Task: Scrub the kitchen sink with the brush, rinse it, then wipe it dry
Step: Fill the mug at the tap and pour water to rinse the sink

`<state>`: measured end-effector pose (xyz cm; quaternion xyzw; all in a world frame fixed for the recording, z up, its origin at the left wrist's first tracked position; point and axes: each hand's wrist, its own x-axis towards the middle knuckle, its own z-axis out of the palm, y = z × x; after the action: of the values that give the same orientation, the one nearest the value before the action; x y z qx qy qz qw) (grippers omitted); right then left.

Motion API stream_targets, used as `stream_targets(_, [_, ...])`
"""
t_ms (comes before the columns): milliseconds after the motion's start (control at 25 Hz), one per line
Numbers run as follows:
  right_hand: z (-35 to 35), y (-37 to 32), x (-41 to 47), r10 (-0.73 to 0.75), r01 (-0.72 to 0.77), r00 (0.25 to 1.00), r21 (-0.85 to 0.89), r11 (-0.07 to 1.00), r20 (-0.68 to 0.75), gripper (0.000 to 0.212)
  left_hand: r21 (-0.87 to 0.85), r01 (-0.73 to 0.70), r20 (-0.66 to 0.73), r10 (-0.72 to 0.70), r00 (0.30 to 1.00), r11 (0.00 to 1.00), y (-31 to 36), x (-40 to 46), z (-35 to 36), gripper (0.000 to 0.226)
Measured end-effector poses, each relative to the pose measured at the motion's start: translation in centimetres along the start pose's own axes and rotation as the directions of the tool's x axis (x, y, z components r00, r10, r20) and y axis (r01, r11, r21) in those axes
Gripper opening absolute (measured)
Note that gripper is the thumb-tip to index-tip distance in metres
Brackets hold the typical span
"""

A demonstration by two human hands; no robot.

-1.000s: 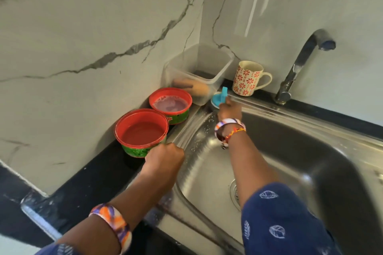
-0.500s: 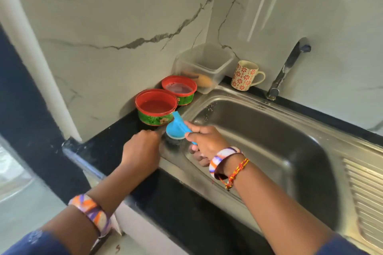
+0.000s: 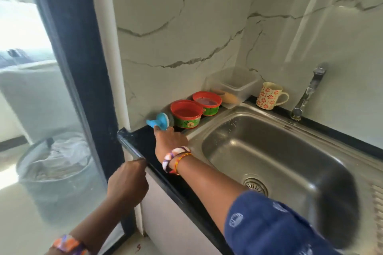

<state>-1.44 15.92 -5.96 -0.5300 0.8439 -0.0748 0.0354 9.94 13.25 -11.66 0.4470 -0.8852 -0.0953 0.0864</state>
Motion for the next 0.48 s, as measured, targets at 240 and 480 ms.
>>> stream_targets(240, [1.7, -1.5, -0.3, 0.015, -0.034, 0.986, 0.112, 0.993, 0.167, 0.047, 0.06, -0.079, 0.013, 0.078, 0.997, 0.995, -1.8, -2.1, -1.3, 0.037])
stream_targets(480, [-3.6, 4.7, -3.8, 0.053, -0.051, 0.999, 0.261, 0.964, -0.003, 0.029, 0.106, -0.235, -0.061, 0.242, 0.968, 0.966, 4.9, -0.4, -6.2, 0.033])
